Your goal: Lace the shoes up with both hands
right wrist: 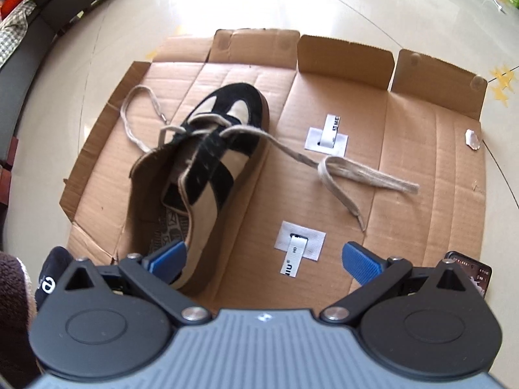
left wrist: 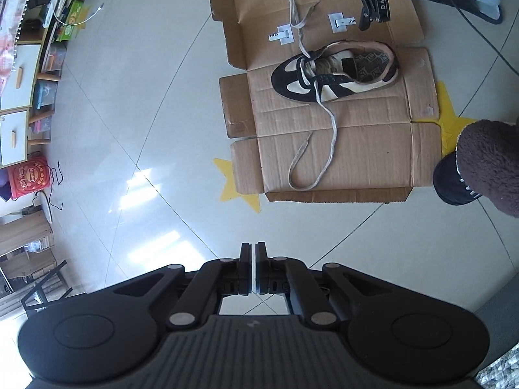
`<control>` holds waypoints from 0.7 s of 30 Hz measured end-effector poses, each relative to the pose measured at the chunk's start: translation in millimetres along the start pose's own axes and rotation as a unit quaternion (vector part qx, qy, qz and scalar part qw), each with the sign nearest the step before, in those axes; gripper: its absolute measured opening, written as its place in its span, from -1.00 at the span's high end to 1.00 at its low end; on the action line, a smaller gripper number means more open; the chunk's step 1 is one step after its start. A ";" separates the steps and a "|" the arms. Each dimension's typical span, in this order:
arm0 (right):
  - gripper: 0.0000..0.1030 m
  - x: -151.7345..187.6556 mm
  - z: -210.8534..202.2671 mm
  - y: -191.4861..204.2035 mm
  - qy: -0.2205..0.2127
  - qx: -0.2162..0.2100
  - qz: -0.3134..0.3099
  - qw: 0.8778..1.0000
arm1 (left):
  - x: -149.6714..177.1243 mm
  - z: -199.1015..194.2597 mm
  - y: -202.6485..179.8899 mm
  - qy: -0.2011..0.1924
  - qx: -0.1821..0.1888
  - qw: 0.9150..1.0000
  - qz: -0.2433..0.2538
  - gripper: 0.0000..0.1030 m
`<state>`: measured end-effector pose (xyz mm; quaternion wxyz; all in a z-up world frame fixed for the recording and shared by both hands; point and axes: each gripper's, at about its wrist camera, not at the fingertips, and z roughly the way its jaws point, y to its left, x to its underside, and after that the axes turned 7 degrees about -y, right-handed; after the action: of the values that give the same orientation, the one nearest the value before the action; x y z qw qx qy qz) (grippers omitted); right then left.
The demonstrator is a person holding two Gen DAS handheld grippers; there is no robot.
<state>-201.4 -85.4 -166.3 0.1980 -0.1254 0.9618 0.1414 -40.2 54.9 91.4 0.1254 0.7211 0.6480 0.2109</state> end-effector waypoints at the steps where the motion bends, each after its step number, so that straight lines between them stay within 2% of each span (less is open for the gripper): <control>1: -0.99 0.5 6.5 1.1 0.000 -0.001 0.000 1.000 | -1.0 2.2 -1.4 -0.003 0.000 1.000 -0.006 0.98; 4: -0.99 2.3 14.1 3.0 0.003 -0.003 0.001 1.000 | -6.8 22.8 -9.8 -0.022 0.010 0.999 -0.023 0.96; 11: -0.99 1.8 32.3 0.8 0.018 -0.001 0.004 1.000 | -22.5 92.5 -30.6 -0.057 0.062 0.996 -0.040 0.88; 14: -0.99 2.3 37.8 -1.6 0.028 -0.001 0.008 1.000 | -27.1 118.0 -33.3 -0.069 0.075 0.993 -0.056 0.79; 16: -0.99 5.9 40.3 -3.3 0.035 0.000 0.011 0.999 | -29.4 133.4 -34.6 -0.077 0.084 0.991 -0.070 0.71; 18: -0.99 11.8 45.5 -5.0 0.046 0.003 0.014 0.999 | -31.4 147.6 -37.3 -0.083 0.092 0.989 -0.077 0.37; 21: -1.00 16.9 50.3 -7.6 0.054 0.005 0.016 0.998 | -33.1 164.2 -41.8 -0.089 0.098 0.988 -0.082 0.35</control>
<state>-196.8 -79.4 -219.4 0.1440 -0.1161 0.9737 0.1333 -2.8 42.8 -76.7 0.1280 0.6905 0.7085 0.0699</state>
